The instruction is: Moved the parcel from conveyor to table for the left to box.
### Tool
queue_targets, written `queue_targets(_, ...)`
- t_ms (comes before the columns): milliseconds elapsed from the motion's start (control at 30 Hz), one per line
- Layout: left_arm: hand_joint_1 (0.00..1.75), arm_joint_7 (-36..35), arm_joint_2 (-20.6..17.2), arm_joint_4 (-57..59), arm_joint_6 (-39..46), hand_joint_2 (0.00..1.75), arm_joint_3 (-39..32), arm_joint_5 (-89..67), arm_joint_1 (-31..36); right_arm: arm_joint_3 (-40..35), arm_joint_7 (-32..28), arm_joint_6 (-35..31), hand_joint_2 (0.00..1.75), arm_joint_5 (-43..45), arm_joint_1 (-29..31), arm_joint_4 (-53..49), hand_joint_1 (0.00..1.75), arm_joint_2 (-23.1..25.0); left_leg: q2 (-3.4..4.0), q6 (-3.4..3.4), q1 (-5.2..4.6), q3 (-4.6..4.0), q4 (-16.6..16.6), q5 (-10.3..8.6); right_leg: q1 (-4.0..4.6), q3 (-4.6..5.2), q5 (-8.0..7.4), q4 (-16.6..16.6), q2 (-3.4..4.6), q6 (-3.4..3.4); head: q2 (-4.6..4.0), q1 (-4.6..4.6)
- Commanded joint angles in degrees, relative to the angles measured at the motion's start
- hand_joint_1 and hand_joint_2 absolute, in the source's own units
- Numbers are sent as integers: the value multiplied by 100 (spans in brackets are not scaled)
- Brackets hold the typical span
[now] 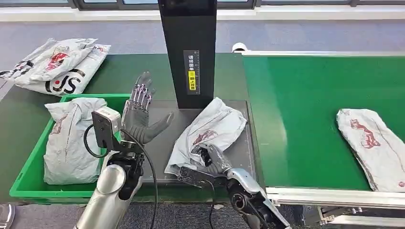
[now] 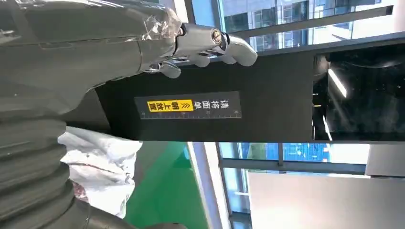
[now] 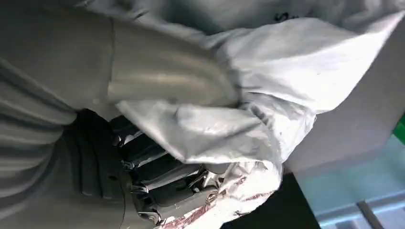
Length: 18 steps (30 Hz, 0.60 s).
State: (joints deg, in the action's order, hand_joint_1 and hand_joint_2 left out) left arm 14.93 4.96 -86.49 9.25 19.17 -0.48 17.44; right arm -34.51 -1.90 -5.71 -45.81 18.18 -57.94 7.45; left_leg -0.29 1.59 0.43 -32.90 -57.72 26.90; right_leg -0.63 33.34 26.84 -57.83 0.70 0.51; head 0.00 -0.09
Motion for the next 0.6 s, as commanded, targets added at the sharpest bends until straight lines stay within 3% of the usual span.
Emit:
queue_targets(33,0,-26,-208,203,63,175,151,-8,107,98,116,-592,175,66,266,129,0,-54,1,-3,1,3,3,-3,2,-4,-3,5,-5,-1,0,0)
queue_targets(100,0,-26,-211,171,63,175,145,-9,90,114,120,-583,175,65,263,39,0,-80,2,-4,-1,1,3,-3,0,-1,-3,3,-3,-1,0,0)
queue_targets(133,0,-26,-211,171,63,175,145,-9,90,114,120,-583,0,65,263,39,0,-80,2,-5,2,2,4,-3,3,-4,-4,7,-5,-1,0,0)
queue_targets(267,0,-22,-226,-1,230,175,38,-157,-125,762,-435,-1779,0,698,-89,-1173,0,-144,-2,-3,-2,-1,3,-3,-1,1,-1,2,-7,-1,0,0)
queue_targets(467,0,-123,-287,90,410,175,51,-650,-172,1322,-815,-2497,0,1080,-538,-2434,0,-311,-18,-6,-1,0,5,-4,1,-7,1,8,-26,-2,0,0)
queue_targets(500,0,-119,-292,120,522,175,72,-835,-174,1415,-902,-2646,175,1132,-619,-2570,0,-326,-17,-7,1,4,7,-5,5,-13,-1,14,-26,-3,0,0)
queue_targets(600,0,-188,-318,236,677,175,124,-1336,-192,1804,-1080,-3050,175,1209,-1082,-3368,0,-450,-22,-5,-4,-3,4,-4,-1,-3,2,5,-26,-2,-2,0)
